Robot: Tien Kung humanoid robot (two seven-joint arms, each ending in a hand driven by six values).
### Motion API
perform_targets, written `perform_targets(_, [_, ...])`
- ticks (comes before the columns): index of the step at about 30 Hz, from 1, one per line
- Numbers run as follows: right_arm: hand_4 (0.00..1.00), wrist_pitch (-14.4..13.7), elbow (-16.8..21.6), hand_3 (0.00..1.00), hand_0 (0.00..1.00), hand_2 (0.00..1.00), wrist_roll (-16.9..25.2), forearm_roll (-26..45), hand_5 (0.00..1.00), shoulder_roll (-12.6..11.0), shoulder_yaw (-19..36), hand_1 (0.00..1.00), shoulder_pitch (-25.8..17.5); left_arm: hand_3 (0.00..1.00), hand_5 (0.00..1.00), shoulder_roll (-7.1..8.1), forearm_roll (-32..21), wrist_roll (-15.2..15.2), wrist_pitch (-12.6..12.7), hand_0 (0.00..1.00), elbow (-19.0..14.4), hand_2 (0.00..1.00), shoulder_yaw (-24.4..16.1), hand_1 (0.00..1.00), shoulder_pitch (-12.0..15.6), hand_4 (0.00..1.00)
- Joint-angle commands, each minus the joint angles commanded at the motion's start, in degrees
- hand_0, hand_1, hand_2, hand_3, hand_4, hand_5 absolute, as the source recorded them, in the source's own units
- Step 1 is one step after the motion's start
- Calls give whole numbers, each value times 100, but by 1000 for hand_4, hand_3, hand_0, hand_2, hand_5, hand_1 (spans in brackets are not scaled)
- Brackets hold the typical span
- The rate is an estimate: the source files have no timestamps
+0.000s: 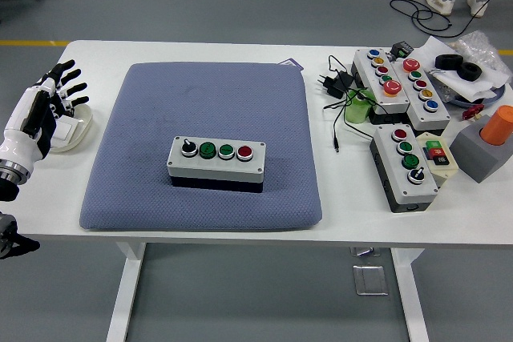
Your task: Pick up the button,place it on the desk,press the button,press the button
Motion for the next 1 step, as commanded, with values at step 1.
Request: perform_targets(1, [298,0,0,593,674,648,2,-1,83,-1,-1,619,2,937,998,-4,0,6,2,752,-3,931,-7,864,2,641])
